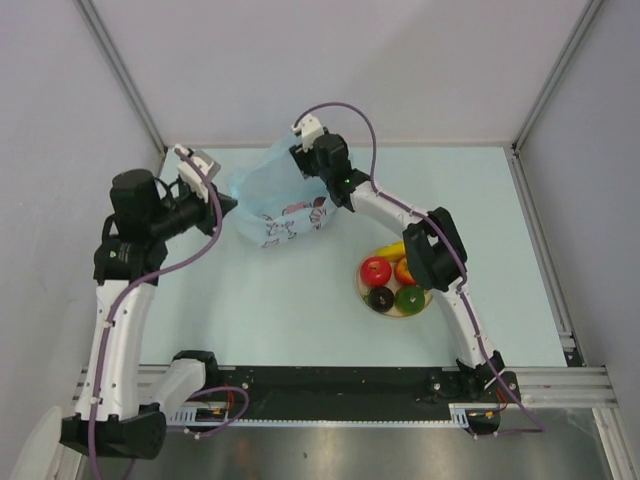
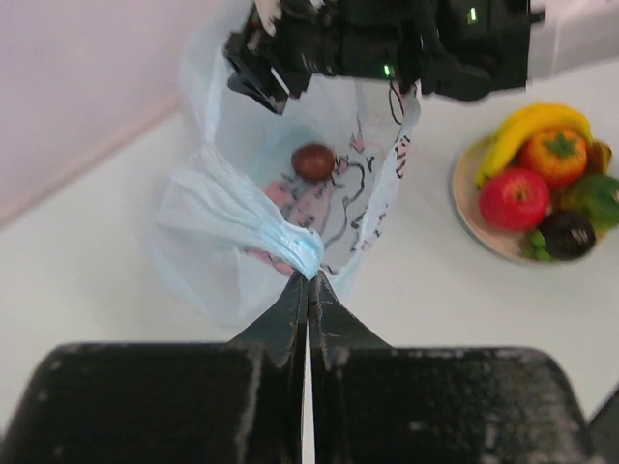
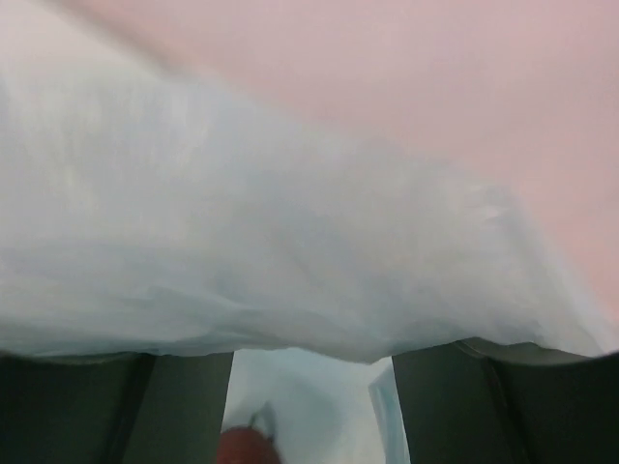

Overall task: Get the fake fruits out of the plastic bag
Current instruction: Adjust the plastic bag at the center of the board.

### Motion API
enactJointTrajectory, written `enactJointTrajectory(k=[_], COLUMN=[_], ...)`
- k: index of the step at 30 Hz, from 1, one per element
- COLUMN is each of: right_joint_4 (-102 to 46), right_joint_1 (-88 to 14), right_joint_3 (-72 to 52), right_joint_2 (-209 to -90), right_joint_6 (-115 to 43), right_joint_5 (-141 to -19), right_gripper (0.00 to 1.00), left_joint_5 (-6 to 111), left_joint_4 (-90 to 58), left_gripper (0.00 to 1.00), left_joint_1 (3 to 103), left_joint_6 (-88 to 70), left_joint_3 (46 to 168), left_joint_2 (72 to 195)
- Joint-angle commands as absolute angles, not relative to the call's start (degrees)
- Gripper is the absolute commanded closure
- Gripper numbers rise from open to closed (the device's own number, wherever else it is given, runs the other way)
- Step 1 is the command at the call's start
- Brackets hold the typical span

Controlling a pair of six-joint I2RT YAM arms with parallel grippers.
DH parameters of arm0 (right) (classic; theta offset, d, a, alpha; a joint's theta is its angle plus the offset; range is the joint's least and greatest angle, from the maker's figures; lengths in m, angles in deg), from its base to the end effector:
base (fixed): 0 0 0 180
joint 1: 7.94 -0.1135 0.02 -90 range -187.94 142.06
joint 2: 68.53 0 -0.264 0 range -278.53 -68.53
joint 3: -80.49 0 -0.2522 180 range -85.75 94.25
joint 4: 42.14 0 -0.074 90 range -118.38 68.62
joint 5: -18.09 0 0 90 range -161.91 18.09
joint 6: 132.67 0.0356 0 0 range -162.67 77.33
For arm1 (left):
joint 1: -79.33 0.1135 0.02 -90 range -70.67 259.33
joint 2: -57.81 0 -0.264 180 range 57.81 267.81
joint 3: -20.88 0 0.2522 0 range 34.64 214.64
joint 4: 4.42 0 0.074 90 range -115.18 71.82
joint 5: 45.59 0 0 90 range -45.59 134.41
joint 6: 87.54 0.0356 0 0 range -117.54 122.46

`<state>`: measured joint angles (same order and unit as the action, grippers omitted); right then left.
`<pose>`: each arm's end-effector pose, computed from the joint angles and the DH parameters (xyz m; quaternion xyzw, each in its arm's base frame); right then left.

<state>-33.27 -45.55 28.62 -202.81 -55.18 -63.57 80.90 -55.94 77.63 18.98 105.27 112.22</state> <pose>0.4472 0.3380 0.2472 -0.2951 0.7356 0.0756 0.6050 0.1796 -0.0265 0.4165 0.2982 0.7474 -0.1878 0.5632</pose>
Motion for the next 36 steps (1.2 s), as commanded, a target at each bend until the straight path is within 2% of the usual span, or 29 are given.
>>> enactJointTrajectory(k=[1, 4, 8, 12, 16, 19, 22, 23, 25, 32, 36], right_joint_4=[-52.72, -51.85, -41.51, -38.32, -32.96, -33.12, -35.32, -36.11, -36.29, -34.81, -33.04], right_joint_1=[-46.88, -47.40, -47.49, -48.72, -49.60, -51.71, -52.50, -52.59, -53.12, -53.03, -53.21], right_joint_3=[36.06, 36.95, 30.65, 8.81, -3.53, -9.00, -8.58, -8.06, -6.65, 0.90, 10.11], right_joint_2=[-203.62, -201.70, -193.11, -183.44, -176.21, -173.48, -173.56, -173.65, -174.61, -181.80, -188.74], right_joint_6=[-64.82, -63.16, -53.26, -49.89, -41.81, -41.70, -42.50, -43.97, -43.99, -43.37, -45.30], right_joint_5=[-50.99, -50.73, -52.04, -57.05, -68.96, -74.52, -80.84, -81.75, -82.37, -81.67, -81.14], right_gripper=[0.36, 0.36, 0.36, 0.37, 0.37, 0.34, 0.17, 0.16, 0.16, 0.23, 0.25], left_joint_5=[79.57, 80.09, 81.59, 80.98, 78.17, 75.09, 74.65, 75.00, 76.05, 77.11, 77.72], left_joint_4=[-51.67, -53.68, -59.48, -69.66, -84.32, -87.96, -84.65, -83.58, -81.30, -75.76, -74.34], left_gripper=[1.00, 1.00, 1.00, 1.00, 1.00, 1.00, 1.00, 1.00, 1.00, 1.00, 1.00], left_joint_1=[77.74, 77.75, 77.75, 77.74, 77.66, 77.74, 77.75, 77.75, 77.66, 77.66, 77.66], left_joint_6=[20.92, 21.18, 24.69, 33.12, 46.72, 50.01, 46.96, 45.72, 42.48, 37.19, 35.34], left_joint_3=[118.38, 125.86, 127.72, 117.04, 105.24, 96.97, 92.92, 92.74, 93.44, 95.63, 96.95], left_joint_2=[115.46, 117.05, 114.43, 106.35, 97.73, 93.07, 90.52, 90.51, 91.47, 93.49, 95.78])
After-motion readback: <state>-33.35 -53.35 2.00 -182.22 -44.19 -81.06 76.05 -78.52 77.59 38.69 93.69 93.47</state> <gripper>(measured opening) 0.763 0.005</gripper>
